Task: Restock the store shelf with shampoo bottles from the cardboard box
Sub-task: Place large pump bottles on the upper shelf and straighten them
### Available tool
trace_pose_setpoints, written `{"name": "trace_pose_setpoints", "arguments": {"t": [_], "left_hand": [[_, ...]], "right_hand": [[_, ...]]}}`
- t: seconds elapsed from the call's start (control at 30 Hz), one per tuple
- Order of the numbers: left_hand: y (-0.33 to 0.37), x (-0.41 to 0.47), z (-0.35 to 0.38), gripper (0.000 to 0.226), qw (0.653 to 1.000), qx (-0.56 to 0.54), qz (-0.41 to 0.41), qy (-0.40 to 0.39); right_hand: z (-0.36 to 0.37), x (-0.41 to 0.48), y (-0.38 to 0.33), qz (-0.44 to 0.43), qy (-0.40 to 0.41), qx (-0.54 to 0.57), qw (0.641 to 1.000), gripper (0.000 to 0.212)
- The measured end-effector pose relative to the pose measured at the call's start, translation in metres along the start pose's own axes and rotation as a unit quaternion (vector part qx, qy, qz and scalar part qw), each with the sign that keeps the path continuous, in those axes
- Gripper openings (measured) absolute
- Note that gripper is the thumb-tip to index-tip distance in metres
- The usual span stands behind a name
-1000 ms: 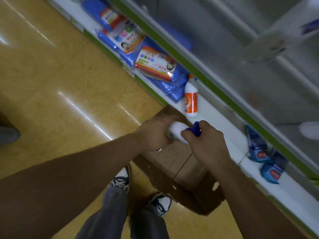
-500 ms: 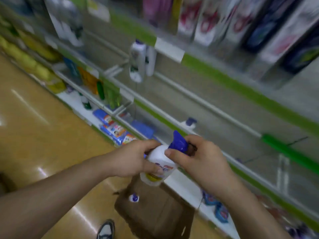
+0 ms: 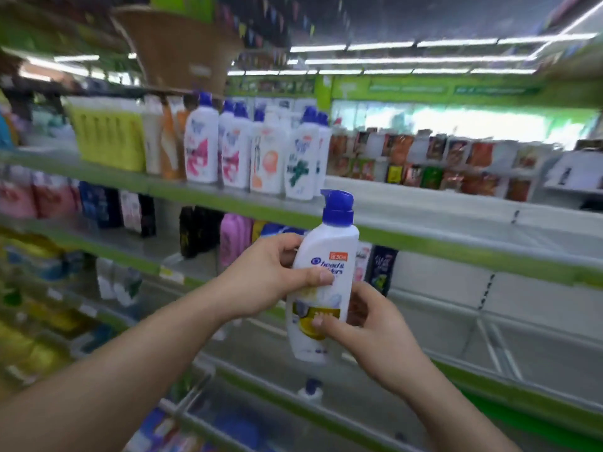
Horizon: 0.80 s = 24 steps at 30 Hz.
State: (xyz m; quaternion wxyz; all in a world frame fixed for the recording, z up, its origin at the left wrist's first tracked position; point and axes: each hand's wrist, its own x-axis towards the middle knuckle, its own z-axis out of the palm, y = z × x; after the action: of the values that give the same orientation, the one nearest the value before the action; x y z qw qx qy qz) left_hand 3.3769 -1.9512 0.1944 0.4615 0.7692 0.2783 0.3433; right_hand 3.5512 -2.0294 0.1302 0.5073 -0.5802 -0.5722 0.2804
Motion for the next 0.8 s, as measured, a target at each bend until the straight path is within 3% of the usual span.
{"name": "trace_pose_setpoints", "arguments": {"t": [0.17,0.4,0.5,0.67,0.8], "left_hand": [[0.043,0.025,0.011,0.045,0.998,-0.019,0.048,0.039],[0.061,0.078,0.011,0.049,0.985,-0.064,0.126,0.098],[0.054,0.104,0.003,0.039,0.981,-0.038,0.159,0.104],[0.044,0.155,-0.02,0.045,0.971,0.037,0.176,0.157],[0.03,0.197,-0.034,0.045,0.965,0.086,0.17,0.182]], "right_hand": [[-0.041,0.015,-0.036,-0.036,0.047,-0.018,0.998,0.036],[-0.072,0.064,-0.074,-0.056,0.107,-0.021,0.993,0.034],[-0.08,0.094,-0.087,-0.063,0.128,-0.029,0.989,0.033],[-0.082,0.156,-0.096,-0.068,0.179,-0.085,0.978,0.052],[-0.077,0.208,-0.086,-0.051,0.192,-0.083,0.977,0.056]]}}
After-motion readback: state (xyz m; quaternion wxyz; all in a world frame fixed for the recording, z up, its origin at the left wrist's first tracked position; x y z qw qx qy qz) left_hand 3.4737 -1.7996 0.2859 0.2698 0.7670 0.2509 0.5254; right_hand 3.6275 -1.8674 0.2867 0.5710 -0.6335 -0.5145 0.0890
